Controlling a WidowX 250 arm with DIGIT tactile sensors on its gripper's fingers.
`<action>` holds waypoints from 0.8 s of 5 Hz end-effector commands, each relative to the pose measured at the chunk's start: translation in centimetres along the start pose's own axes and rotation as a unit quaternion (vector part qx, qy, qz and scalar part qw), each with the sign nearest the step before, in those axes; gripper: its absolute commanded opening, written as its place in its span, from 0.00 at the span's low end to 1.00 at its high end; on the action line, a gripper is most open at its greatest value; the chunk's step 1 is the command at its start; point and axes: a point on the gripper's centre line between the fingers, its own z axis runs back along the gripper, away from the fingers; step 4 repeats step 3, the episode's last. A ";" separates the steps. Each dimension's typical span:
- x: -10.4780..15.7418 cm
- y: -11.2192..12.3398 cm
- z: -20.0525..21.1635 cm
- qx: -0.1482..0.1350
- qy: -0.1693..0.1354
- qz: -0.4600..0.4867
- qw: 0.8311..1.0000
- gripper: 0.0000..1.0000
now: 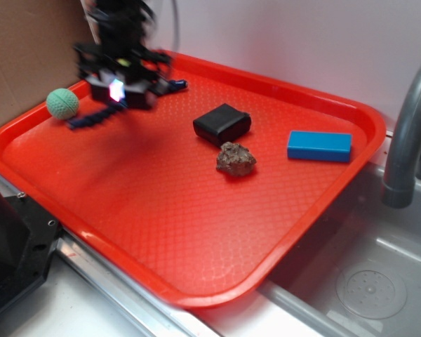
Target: Grab the blue rope.
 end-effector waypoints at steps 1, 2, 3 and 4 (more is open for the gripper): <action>-2.3 2.4 10.0 -0.014 -0.111 -0.154 0.982 0.00; -1.9 1.7 15.0 -0.038 -0.087 -0.175 0.980 0.00; -1.7 0.3 16.5 -0.024 -0.070 -0.180 0.981 0.00; -1.7 0.3 16.5 -0.024 -0.070 -0.180 0.981 0.00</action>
